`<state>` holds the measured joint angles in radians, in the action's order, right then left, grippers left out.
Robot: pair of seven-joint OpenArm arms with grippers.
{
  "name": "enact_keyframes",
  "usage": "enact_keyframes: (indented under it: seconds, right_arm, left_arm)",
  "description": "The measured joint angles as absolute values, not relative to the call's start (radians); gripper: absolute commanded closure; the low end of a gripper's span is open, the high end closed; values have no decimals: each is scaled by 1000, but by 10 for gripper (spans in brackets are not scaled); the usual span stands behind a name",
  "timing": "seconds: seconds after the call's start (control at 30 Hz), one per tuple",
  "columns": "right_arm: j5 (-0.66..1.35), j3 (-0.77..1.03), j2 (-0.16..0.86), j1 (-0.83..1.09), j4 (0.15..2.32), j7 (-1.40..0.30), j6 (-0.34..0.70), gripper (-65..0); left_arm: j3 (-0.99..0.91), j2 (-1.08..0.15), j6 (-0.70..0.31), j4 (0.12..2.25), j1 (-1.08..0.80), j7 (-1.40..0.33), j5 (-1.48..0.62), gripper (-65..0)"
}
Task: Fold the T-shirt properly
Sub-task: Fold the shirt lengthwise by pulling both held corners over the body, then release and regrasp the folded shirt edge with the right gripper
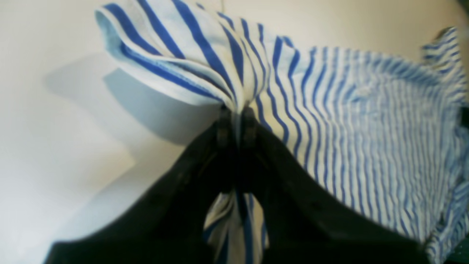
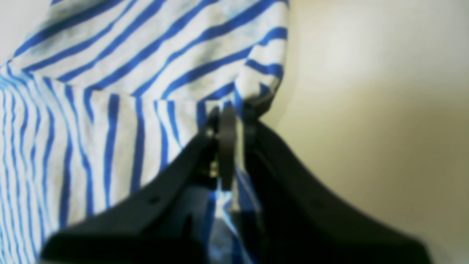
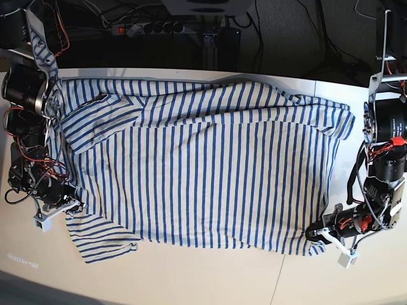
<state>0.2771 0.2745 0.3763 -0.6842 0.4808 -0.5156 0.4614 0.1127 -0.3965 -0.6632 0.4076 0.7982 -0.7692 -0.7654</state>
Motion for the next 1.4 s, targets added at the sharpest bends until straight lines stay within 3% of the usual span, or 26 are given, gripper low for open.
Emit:
enact_keyframes:
  seconds: [0.23,0.43,0.93,1.33,1.4]
  right_arm:
    - [453,273,422,-641,604,-622,471,0]
    - [619,262,479,-535,739,-734,475,0]
    - [777,259,611,-315,939,-783,482,0]
    - [781,258,620,-220,959,-786,484,0]
    - [758,258,619,-218,959,-782,484,-183]
  left_arm:
    - [115,-435,-666,408,797,-1050,-1042,0]
    - [117,-464,-673,408,788,-1414,-1452,0]
    - [117,-560,-674,603,651,-1407,-1459,0]
    - [117,-573,-674,672,546,-1407,-1459,0]
    - [117,-574,-674,672,550,-1406,-1460,0]
